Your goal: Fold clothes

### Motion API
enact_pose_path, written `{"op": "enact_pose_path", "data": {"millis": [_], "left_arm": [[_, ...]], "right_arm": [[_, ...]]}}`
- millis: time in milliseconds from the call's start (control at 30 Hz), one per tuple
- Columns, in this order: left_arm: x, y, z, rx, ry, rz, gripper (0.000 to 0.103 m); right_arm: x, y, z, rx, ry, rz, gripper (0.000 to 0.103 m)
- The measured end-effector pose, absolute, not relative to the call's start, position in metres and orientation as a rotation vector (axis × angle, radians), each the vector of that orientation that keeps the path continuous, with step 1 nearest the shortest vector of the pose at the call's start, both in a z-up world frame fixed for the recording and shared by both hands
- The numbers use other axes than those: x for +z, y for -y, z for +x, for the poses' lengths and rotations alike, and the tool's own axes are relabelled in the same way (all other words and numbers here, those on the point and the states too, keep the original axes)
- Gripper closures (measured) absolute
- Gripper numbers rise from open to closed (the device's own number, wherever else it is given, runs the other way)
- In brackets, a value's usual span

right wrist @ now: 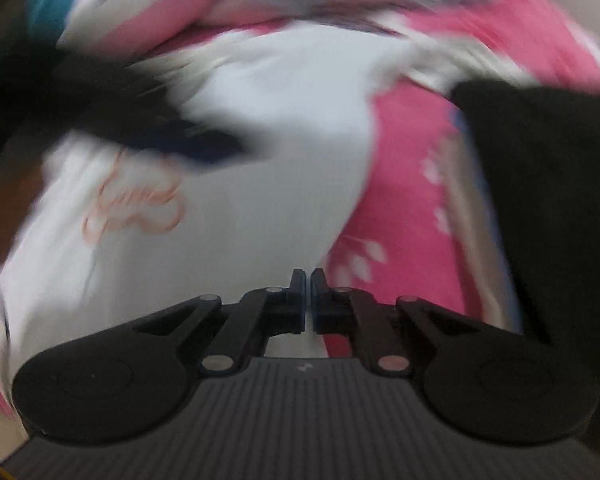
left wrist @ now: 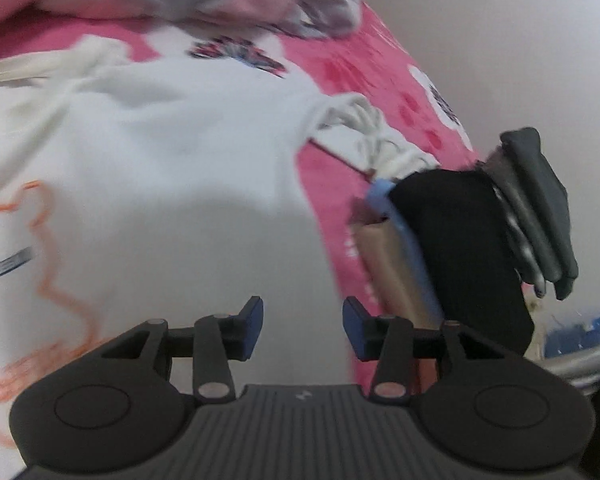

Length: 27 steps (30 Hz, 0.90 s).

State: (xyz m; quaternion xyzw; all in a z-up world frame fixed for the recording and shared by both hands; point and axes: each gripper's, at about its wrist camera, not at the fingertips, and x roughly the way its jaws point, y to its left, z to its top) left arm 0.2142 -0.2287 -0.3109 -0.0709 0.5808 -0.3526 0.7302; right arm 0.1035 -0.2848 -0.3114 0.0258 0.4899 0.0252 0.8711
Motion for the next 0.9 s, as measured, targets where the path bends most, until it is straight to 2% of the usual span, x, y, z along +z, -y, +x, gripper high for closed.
{"op": "enact_pose_path", "data": {"millis": [67,100,167,233,267,333,433,533,767,833,900], "left_arm": [[-0.319,0.245,0.218,-0.806,-1.300,-0.119,0.060],[-0.322,0.251,0.217,-0.811,-1.311,-0.087,0.066],[-0.332,0.260,0.218,-0.804,-1.334,-0.026,0.078],[-0.341,0.263,0.219,-0.798,-1.347,0.001,0.098],[-0.343,0.262,0.220,-0.796,-1.350,0.002,0.098],[-0.346,0.255,0.224,-0.796,-1.353,-0.038,0.099],[-0.349,0.239,0.230,-0.796,-1.373,-0.124,0.099],[-0.355,0.225,0.236,-0.799,-1.378,-0.190,0.099],[-0.361,0.220,0.242,-0.800,-1.383,-0.196,0.099],[-0.363,0.218,0.243,-0.800,-1.384,-0.197,0.099],[-0.365,0.217,0.245,-0.800,-1.386,-0.199,0.099]], "right_arm": [[-0.314,0.267,0.102,0.110,-1.005,-0.058,0.098],[-0.315,0.262,0.101,0.130,-0.998,-0.092,0.098],[-0.317,0.257,0.100,0.156,-0.989,-0.123,0.098],[-0.317,0.256,0.096,0.175,-0.980,-0.152,0.096],[-0.315,0.260,0.094,0.181,-0.974,-0.135,0.094],[-0.310,0.269,0.090,0.191,-0.962,-0.079,0.077],[-0.299,0.301,0.078,0.165,-0.930,0.158,0.069],[-0.303,0.339,0.064,0.071,-0.957,0.418,0.066],[-0.350,0.364,0.046,0.055,-1.091,0.764,0.065],[-0.346,0.355,0.045,0.100,-1.094,0.746,0.076],[-0.329,0.338,0.046,0.167,-1.074,0.676,0.077]]}}
